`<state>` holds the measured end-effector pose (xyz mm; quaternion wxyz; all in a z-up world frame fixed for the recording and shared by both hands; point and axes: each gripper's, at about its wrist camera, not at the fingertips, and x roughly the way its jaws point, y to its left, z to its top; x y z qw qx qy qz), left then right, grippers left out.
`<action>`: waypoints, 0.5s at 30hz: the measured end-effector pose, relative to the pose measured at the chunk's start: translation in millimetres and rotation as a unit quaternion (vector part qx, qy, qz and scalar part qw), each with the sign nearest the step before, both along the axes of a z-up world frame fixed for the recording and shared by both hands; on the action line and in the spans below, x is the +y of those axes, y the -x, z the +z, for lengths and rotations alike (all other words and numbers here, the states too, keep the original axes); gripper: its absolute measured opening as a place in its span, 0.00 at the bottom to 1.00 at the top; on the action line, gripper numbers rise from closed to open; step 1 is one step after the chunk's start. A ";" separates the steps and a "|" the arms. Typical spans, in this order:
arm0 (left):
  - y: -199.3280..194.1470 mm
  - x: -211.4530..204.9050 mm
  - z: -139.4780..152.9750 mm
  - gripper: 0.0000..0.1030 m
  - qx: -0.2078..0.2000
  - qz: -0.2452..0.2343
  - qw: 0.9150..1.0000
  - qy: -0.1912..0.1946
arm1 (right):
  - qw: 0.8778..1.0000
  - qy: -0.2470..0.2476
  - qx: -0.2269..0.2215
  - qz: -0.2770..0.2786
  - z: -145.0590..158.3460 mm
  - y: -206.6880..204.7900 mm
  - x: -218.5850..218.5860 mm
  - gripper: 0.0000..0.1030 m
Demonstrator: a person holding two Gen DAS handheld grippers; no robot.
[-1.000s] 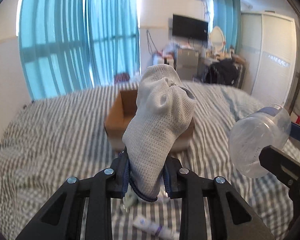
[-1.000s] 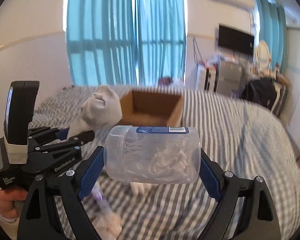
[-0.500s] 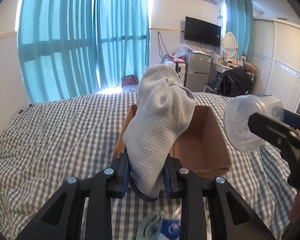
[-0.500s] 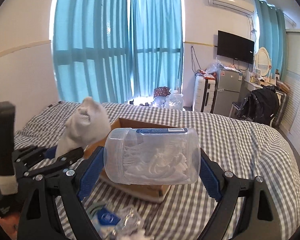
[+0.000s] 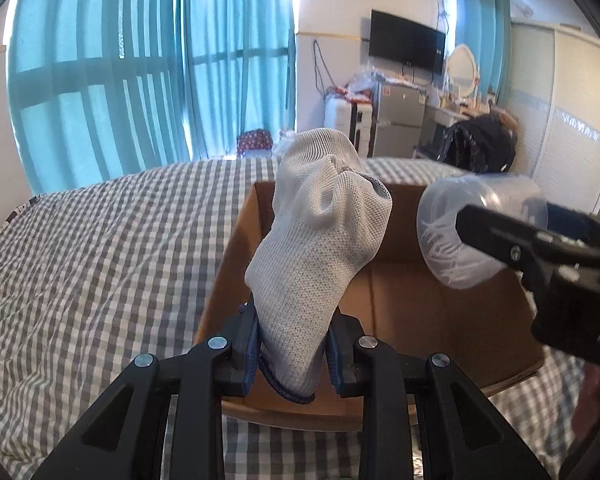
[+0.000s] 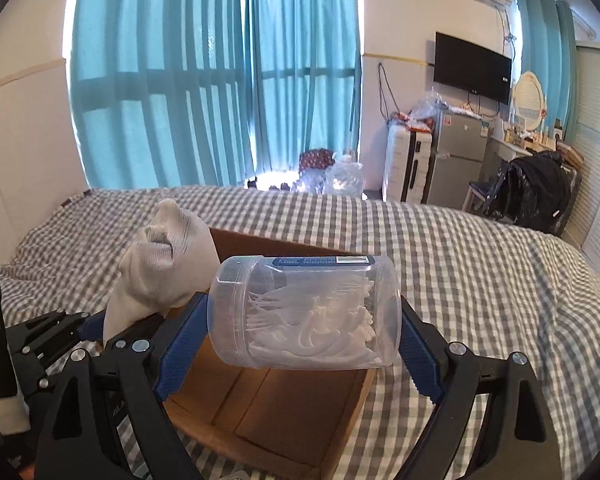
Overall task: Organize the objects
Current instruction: 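Carry the container and sock into the cardboard box and open both grippers, then lift both grippers out of the box and back toward the items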
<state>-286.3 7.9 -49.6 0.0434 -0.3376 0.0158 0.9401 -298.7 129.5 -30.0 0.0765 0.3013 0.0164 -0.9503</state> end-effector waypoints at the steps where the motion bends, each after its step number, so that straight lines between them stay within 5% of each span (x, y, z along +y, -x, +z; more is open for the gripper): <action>1: 1.3 0.6 -3.5 0.27 -0.005 0.000 1.000 -0.001 | 1.000 0.001 -0.002 0.002 -1.6 1.9 0.1 0.85; 8: -1.8 6.0 -15.5 0.32 -0.029 -0.009 1.000 0.004 | 0.999 0.025 -0.026 0.015 -9.4 6.1 2.9 0.86; 12: -14.0 6.0 -5.8 0.78 -0.021 -0.010 1.000 -0.012 | 0.999 0.037 -0.003 0.009 4.9 -8.8 8.7 0.94; 15: -28.0 5.5 12.2 0.92 -0.001 -0.003 1.000 -0.012 | 0.999 0.048 0.009 0.008 25.2 -23.7 15.1 1.00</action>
